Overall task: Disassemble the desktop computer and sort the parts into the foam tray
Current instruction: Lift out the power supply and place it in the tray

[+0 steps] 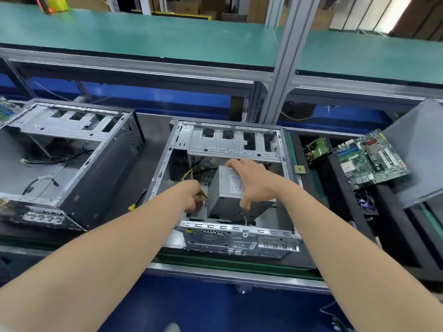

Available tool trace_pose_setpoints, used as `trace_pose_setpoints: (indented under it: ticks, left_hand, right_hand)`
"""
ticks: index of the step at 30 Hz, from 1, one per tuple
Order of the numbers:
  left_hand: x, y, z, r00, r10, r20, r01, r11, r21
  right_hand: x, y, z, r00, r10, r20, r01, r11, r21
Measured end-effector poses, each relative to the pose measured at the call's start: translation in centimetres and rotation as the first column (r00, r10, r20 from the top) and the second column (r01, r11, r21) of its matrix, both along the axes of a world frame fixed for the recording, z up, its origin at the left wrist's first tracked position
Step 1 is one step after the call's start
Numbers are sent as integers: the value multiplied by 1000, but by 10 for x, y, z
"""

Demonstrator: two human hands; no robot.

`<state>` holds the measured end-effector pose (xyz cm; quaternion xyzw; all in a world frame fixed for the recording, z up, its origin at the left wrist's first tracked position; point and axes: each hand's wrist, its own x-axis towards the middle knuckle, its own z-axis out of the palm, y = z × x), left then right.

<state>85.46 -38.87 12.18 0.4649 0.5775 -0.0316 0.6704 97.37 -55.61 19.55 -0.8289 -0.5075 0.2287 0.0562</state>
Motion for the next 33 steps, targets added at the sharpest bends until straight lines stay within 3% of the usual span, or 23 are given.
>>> trace_pose_setpoints:
  ticks: [3, 6, 9, 13, 17, 19, 23, 26, 27, 33]
  left_hand:
    - [1, 7, 0, 985, 146, 91, -136, 985, -106]
    - [3, 4, 6, 988, 21, 154, -12, 998, -59]
    - [6, 0, 3, 972, -103, 211, 70, 985, 158]
    - [-1, -8, 4, 945, -285, 160, 196, 885, 421]
    - [-14, -3, 14, 924, -381, 22, 264, 682, 682]
    - [-24, 0, 19, 891, -455, 12, 299, 605, 738]
    - [-39, 12, 23, 766, -625, -152, 521, 464, 716]
    - [-45, 22, 29, 738, -671, -70, 582, 582, 568]
    - [-47, 23, 31, 718, -693, -65, 606, 577, 547]
    - [-54, 17, 46, 520, -779, -350, 736, 202, 646]
  right_hand:
    - [4, -4, 3, 999, -20, -34, 21, 1000, 18]
    - [6, -7, 6, 998, -33, -60, 34, 999, 28]
    - [6, -3, 6, 998, -31, -62, 33, 999, 31]
    - [4, 9, 5, 999, -14, -46, 14, 1000, 13]
    - [-4, 21, 3, 1000, -14, -17, 14, 1000, -28]
    - [-9, 26, 4, 1000, -18, 7, 19, 998, -58]
    - [-14, 31, 4, 999, 2, 42, 2, 994, -105]
    - [-16, 30, 4, 999, 2, 50, 4, 994, -110]
    - [-17, 29, 4, 999, 0, 52, 6, 994, -107]
    - [-16, 18, 5, 1000, -26, 16, 27, 997, -68]
